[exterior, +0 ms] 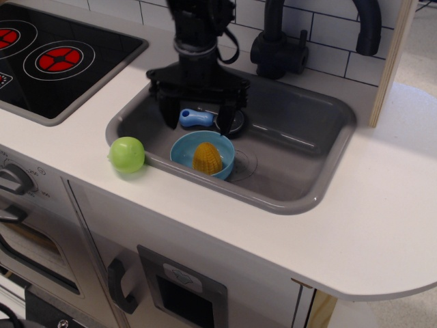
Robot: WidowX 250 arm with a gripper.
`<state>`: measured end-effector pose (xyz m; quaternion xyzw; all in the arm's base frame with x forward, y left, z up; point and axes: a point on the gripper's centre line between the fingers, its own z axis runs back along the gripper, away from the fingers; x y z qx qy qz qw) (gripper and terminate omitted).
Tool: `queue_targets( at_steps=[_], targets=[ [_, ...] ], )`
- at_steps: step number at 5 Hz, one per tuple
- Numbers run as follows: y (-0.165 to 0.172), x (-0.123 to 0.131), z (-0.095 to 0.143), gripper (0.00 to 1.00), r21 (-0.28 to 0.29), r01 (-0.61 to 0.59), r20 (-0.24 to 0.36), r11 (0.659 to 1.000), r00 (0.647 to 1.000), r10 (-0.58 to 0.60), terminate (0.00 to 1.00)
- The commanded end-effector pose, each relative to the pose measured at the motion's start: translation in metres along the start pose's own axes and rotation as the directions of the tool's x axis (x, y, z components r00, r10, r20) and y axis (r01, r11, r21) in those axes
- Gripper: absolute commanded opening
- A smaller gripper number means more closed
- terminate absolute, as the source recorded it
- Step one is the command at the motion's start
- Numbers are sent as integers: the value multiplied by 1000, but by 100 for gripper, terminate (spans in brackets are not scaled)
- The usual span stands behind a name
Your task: Take corn out of bowl sink
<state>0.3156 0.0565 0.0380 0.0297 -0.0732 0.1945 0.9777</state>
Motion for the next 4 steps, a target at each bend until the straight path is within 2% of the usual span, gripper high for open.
queue_targets(
  at_steps=[1,4],
  targets=[
    [-1,-3,-8,100,-17,27,55,999,998,-26,0],
    [-12,-5,-27,100,-5,-10,48,1000,999,11,0]
  ],
)
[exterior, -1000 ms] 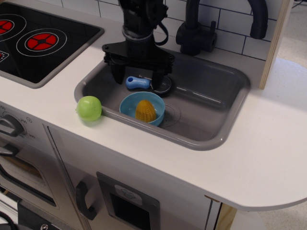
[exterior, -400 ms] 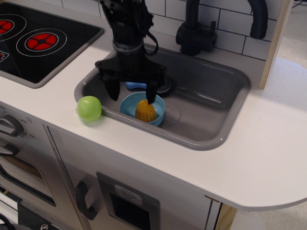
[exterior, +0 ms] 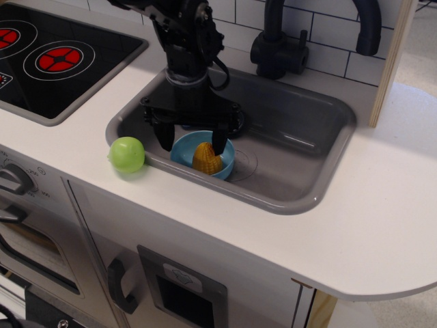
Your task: Take corn out of bowl sink
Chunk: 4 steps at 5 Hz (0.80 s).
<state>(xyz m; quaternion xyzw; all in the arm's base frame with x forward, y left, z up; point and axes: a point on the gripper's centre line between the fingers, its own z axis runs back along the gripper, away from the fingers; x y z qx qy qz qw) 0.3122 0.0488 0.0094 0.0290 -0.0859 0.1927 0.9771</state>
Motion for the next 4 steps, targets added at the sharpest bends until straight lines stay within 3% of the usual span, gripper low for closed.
queue_targets(
  at_steps=[1,3,4],
  targets=[
    [-8,5,-5,100,11,-21,19,1000,1000,21,0],
    [-10,3,-15,100,37,-19,24,999,1000,18,0],
    [-9,4,-15,0,37,-3,34,999,999,2,0]
  ],
)
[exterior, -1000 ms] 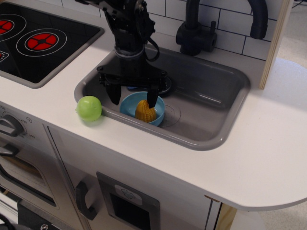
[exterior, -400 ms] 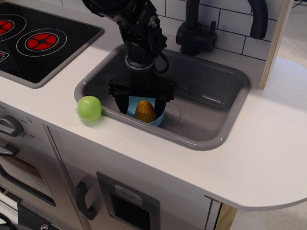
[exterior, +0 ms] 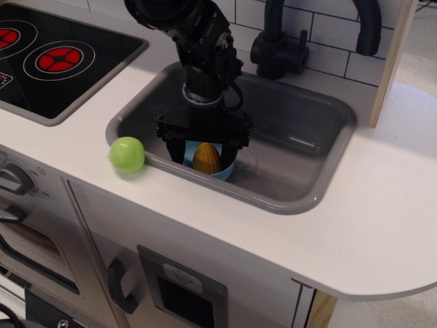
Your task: Take corn out of bowl sink
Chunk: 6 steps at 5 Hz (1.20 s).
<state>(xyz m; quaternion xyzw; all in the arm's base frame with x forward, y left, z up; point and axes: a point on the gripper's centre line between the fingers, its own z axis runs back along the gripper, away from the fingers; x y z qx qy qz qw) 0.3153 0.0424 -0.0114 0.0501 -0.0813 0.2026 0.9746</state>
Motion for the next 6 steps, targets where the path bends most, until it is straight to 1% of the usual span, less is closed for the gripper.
queue_targets(
  at_steps=[1,2,3,4,5,6],
  targets=[
    [2,10,12,0,18,-3,66,1000,998,2,0],
    [9,19,25,0,17,-53,69,998,996,51,0],
    [11,28,47,0,9,-86,62,996,994,86,0],
    [14,34,72,0,5,-87,89,996,992,86,0],
    [-9,37,79,0,-4,-82,70,997,994,82,0],
    [-29,42,72,0,10,-96,58,995,994,95,0]
  ],
)
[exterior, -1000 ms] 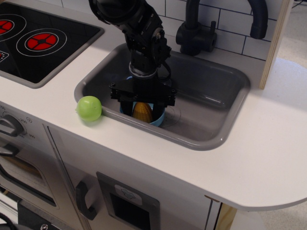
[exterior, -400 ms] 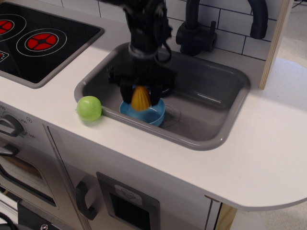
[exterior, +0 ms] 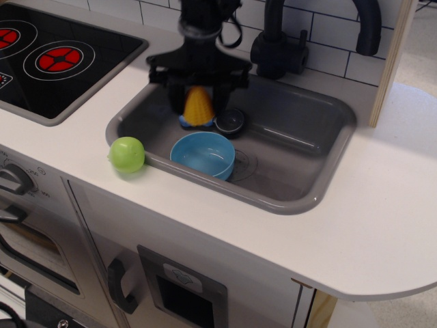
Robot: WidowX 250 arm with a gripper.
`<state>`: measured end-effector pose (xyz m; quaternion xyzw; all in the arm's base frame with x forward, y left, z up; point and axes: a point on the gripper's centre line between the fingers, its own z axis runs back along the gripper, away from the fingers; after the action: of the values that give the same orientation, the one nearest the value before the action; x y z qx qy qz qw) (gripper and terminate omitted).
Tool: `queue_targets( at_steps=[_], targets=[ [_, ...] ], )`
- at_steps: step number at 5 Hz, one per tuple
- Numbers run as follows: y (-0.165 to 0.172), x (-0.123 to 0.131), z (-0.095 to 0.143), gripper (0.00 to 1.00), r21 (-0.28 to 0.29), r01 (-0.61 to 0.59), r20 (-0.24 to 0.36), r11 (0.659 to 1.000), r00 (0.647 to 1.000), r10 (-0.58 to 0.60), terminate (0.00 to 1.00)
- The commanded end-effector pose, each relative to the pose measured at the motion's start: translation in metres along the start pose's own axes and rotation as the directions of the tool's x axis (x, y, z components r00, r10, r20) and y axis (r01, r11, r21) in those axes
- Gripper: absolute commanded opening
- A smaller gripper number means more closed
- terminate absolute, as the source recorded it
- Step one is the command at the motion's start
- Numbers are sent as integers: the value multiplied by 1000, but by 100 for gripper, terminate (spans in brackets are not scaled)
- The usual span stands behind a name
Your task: Take corn out of bowl sink
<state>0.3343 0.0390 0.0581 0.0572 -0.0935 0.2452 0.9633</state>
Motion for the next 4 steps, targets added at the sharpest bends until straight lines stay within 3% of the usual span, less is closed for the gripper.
queue_targets(
  at_steps=[1,2,4],
  targets=[
    [-45,15,-6,0,-2,-7,11,1000,1000,7,0],
    [-61,6,-16,0,-3,10,45,1000,999,-9,0],
    [-79,6,-45,0,51,-15,19,999,1000,14,0]
  ],
)
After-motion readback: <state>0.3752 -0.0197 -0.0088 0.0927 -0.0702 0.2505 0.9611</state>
